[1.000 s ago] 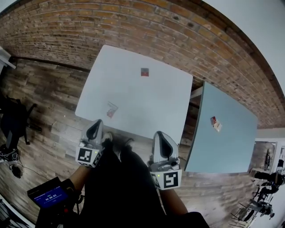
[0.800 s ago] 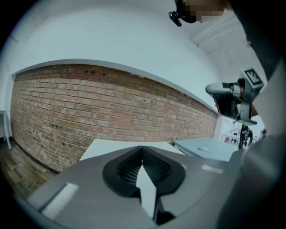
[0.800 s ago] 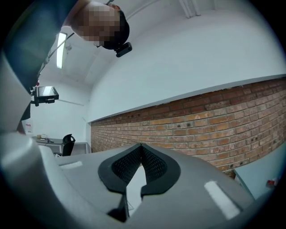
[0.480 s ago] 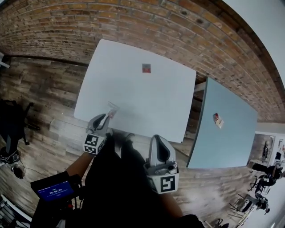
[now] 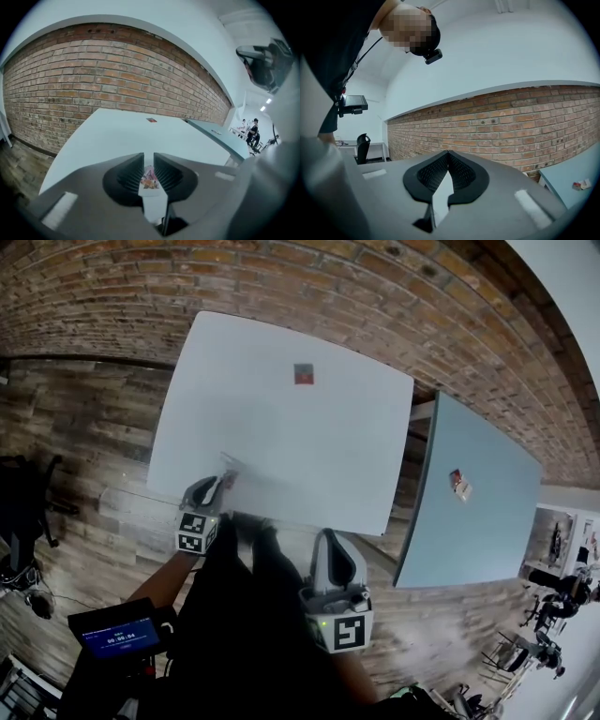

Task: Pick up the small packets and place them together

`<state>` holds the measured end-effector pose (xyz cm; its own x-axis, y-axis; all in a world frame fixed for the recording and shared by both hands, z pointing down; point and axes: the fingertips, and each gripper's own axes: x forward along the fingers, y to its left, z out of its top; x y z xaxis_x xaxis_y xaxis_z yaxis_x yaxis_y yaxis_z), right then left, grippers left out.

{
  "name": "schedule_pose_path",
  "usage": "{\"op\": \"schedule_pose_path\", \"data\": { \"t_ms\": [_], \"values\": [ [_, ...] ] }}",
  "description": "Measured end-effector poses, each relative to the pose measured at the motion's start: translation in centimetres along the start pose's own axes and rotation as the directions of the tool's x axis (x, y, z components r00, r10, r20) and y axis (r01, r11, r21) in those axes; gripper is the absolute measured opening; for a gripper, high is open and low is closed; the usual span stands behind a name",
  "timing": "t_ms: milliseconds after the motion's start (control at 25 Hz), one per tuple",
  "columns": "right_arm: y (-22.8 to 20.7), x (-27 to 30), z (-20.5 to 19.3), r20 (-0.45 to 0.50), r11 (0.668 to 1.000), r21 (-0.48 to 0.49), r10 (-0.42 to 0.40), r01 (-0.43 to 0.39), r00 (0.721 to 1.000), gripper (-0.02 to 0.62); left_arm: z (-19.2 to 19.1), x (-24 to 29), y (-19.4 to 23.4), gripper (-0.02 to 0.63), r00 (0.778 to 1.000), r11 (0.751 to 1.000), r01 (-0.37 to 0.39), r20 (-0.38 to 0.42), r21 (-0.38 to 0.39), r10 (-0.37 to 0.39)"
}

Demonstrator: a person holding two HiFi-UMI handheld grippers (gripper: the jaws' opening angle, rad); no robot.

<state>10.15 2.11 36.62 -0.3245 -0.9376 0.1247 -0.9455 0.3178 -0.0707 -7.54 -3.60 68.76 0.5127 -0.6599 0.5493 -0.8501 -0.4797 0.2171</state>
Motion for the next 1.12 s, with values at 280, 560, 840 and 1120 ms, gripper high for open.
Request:
{"op": "schedule_pose_path", "data": {
  "t_ms": [280, 560, 840, 1120],
  "values": [
    [-0.6, 0.6, -1.0, -0.031, 1.000, 0.014, -0.019, 0.019, 0.999, 0.003, -3.5, 3.0, 0.8, 0.064, 0.991, 0.999, 0.037, -0.130, 0.007, -0.036],
    [-1.7, 0.8, -0.9, -0.038, 0.999, 0.015, -0.052, 0.052, 0.998, 0.003, -5.9, 4.3, 1.0, 0.060, 0.975, 0.999, 0.021, -0.219, -0.050, -0.031],
    [-3.5, 0.7, -1.2, -0.051, 0.996, 0.025, -0.090, 0.091, 0.995, 0.003, -5.6, 5.5, 1.1, 0.061, 0.961, 1.000, -0.015, -0.276, -0.010, 0.011],
    [-4.5, 1.2, -1.2, -0.045, 0.993, 0.054, -0.101, 0.103, 0.994, 0.002, -4.6, 7.3, 1.3, 0.061, 0.947, 0.997, -0.067, -0.317, -0.026, 0.055]
  ]
}}
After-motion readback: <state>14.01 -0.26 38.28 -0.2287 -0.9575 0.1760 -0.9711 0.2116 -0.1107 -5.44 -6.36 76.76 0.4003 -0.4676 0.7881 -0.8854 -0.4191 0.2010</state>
